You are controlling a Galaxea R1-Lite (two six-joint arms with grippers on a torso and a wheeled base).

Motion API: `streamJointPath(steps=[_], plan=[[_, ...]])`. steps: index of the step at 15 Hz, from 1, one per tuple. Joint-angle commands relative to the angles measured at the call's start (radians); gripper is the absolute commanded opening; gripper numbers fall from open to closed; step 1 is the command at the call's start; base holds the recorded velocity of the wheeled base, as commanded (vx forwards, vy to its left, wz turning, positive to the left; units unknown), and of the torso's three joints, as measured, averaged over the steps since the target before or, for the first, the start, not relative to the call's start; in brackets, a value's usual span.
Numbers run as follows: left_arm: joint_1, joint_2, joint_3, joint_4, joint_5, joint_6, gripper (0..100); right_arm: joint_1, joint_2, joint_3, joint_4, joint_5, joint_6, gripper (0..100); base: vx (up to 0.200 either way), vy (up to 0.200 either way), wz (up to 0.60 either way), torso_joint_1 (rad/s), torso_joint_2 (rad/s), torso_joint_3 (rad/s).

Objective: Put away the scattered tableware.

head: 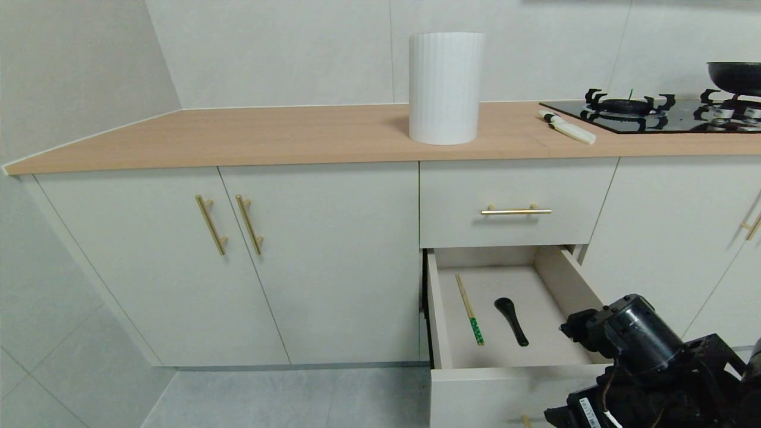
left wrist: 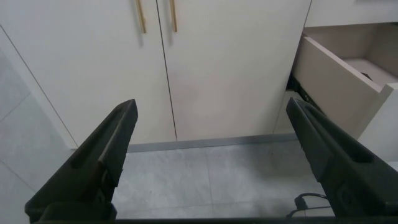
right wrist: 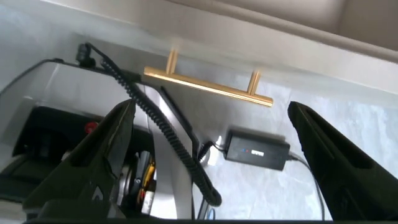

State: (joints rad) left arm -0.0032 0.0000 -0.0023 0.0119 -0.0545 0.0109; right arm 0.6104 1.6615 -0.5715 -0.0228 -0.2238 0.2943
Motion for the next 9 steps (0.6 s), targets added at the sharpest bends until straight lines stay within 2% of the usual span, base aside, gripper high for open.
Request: streamJointPath(steps=[1, 5, 9], plan=[[0.0, 0.0, -0.001, 0.0, 0.001, 0.0, 100, -0.001, 0.037, -0.004, -0.002, 0.0, 0.002, 100, 0.0, 0.0, 0.0, 0.0, 0.0, 0.0], [0.0, 0.0, -0.001, 0.0, -0.001, 0.0, 100, -0.017, 0.064, -0.007, -0.051, -0.008, 0.04, 100, 0.0, 0.0, 0.0, 0.0, 0.0, 0.0], [0.0, 0.0, 0.001, 0.0, -0.001, 0.0, 100, -0.074, 0.09, -0.048, -0.057, -0.023, 0.072, 100, 0.0, 0.0, 0.0, 0.0, 0.0, 0.0]])
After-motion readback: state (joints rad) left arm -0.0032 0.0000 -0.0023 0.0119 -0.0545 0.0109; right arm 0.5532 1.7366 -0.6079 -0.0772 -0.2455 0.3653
